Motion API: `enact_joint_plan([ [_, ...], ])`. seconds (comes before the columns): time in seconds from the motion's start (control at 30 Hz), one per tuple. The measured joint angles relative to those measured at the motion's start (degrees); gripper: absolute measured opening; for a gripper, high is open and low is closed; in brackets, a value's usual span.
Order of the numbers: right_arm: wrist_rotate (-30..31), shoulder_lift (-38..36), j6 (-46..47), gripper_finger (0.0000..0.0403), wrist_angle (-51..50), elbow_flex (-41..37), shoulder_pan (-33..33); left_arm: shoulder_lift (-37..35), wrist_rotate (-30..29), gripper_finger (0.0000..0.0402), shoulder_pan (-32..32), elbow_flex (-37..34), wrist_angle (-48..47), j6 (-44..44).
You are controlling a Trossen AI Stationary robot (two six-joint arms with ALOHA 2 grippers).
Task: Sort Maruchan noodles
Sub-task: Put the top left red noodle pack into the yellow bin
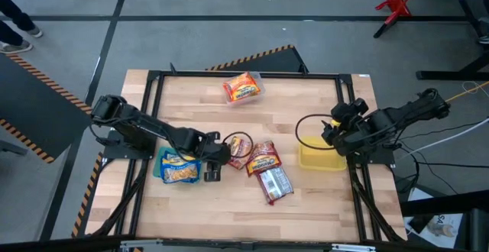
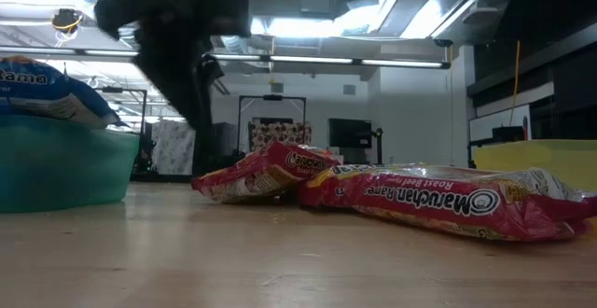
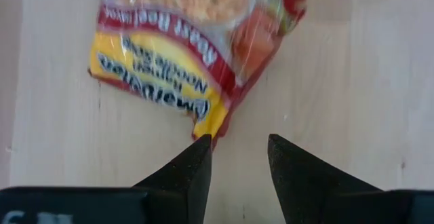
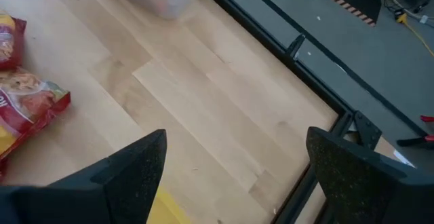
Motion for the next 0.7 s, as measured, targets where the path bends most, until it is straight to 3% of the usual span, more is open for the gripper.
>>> enact_joint_plan([
  [0.17,-0.35,0.07,0.02,0.034,0.33,-0.02,0.01,-0.02,3.04,0.0167,0.79,-2.07,1.32,-0.13],
  [0.3,-0.37,0.07,0.0,0.034,1.73,-0.02,0.02,-0.02,3.81,0.0205,1.54,-4.22,7.97,-0.21],
  [0.53,-0.37,0.07,0.0,0.034,1.82,-0.02,0.02,0.46,3.21,0.0278,3.26,-5.41,8.61,-0.03],
  [0.7,-0.37,0.07,0.0,0.034,1.83,-0.02,0.02,2.39,0.66,0.0297,3.73,-5.63,9.31,-0.36],
])
